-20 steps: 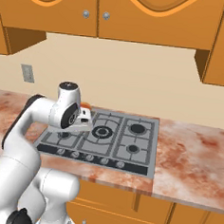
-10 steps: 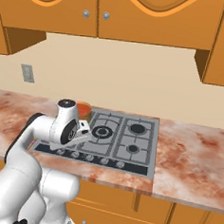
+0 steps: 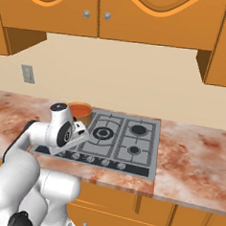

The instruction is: Wait until the marinara sauce is simmered to a deep red color and then turn off the stove.

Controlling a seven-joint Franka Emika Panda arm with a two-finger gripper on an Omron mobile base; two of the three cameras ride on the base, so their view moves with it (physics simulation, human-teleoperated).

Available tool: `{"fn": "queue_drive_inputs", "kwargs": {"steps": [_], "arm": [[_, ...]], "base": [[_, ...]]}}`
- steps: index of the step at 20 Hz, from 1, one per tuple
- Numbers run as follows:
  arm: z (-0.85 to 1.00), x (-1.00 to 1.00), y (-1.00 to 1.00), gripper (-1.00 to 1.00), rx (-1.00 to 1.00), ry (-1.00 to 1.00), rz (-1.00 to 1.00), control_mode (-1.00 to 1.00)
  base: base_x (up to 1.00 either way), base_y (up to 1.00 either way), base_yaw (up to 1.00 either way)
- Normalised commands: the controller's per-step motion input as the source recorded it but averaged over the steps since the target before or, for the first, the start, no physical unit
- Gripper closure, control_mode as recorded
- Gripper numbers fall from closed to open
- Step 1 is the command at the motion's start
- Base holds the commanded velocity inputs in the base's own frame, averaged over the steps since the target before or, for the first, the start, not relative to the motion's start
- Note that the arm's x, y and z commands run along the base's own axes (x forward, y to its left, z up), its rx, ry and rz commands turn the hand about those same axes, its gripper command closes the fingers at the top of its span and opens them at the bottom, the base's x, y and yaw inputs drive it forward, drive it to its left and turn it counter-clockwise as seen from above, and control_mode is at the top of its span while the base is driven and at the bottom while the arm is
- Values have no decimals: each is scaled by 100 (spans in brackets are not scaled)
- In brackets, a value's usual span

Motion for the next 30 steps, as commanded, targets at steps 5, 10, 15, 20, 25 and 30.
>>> {"fn": "queue_drive_inputs", "kwargs": {"steps": [5, 10, 15, 20, 25, 30], "arm": [[-18, 25, 4, -100, 0, 0, 3, -100], [-31, 6, 0, -100, 0, 0, 3, -100], [-31, 29, 0, -100, 0, 0, 0, -100], [-38, 17, 0, -100, 0, 1, 0, -100], [-38, -3, 0, -100, 0, 1, 0, -100], [-4, 0, 0, -100, 0, 0, 0, -100]], "base": [[0, 0, 0], [0, 0, 0], [0, 0, 0], [0, 0, 0], [0, 0, 0], [0, 0, 0]]}}
